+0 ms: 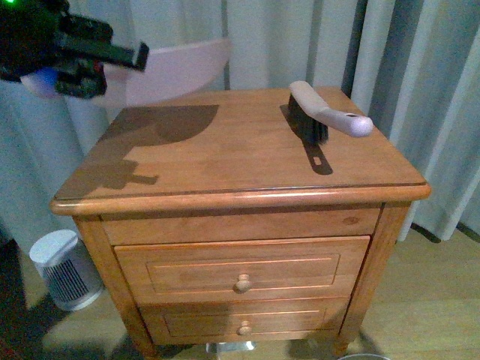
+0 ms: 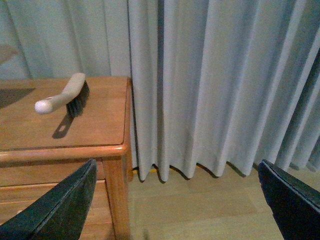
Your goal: Clean up trash
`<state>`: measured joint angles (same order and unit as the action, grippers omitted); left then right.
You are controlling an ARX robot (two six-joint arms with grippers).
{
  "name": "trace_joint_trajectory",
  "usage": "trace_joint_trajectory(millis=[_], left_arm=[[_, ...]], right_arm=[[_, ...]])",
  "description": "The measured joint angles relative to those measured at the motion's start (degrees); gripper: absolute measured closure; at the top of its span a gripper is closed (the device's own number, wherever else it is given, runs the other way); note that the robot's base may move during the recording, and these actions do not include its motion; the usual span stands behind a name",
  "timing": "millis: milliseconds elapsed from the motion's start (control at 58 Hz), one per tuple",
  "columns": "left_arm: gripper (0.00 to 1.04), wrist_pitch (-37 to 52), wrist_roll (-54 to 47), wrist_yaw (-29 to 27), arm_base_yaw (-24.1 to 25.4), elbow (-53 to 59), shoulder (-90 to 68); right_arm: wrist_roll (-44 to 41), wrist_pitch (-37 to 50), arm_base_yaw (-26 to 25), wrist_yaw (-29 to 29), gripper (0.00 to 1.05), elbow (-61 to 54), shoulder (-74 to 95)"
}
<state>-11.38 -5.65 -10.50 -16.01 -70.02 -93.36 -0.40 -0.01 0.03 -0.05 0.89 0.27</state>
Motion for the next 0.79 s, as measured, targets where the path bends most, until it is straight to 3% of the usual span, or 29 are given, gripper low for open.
trace_joint_trajectory(millis=[173, 397, 587, 794], left_arm=[[0.77, 11.54, -1.31, 1.66, 2.14, 3.63, 10.73], [0.77, 30.16, -6.21, 2.38, 1.73, 19.98, 37.18], [0.77, 32.81, -7.28, 3.74, 2.36, 29.57, 50.23], [0.77, 27.65, -2.67, 8.72, 9.33, 33.53, 59.74]], right_arm=[[0.0, 0.0, 0.0, 0.02, 0.07, 0.0, 0.0], [-0.02, 0.0, 0.0, 0.02, 0.07, 0.0, 0.0], [-0.02, 0.0, 0.0, 0.02, 0.07, 0.0, 0.0], [-0.02, 0.0, 0.0, 0.02, 0.07, 0.0, 0.0]])
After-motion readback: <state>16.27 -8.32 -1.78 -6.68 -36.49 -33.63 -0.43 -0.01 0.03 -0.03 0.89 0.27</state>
